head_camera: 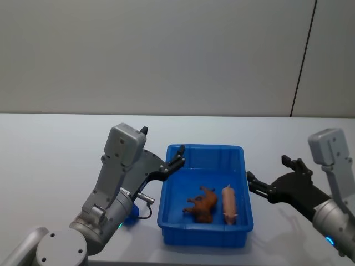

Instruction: Pick up the two dolls from the table and place them into the box.

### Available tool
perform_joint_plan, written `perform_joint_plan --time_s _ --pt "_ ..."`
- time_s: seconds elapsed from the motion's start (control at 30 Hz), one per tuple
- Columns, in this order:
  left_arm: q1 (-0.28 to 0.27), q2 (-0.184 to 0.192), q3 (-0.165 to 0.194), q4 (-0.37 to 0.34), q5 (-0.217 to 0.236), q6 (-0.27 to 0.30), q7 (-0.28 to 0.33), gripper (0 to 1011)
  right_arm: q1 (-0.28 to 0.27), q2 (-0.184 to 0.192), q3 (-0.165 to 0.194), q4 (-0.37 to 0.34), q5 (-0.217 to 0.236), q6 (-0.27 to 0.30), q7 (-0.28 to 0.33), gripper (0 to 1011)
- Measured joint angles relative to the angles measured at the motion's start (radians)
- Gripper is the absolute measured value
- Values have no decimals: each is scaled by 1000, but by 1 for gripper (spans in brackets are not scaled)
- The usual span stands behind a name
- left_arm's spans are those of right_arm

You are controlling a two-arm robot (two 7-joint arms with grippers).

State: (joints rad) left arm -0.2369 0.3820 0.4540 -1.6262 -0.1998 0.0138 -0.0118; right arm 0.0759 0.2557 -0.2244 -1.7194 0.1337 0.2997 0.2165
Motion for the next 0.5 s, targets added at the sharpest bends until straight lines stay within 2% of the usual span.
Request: perform_joint_plan --time_s 0.23,0.5 --pt "7 5 -1 -8 8 1 -1 1001 -10 19 16 -3 15 -6 -4 1003" --pt "51 45 -10 -66 7 29 29 1001 -16 30 25 -5 24 -10 -7 1002"
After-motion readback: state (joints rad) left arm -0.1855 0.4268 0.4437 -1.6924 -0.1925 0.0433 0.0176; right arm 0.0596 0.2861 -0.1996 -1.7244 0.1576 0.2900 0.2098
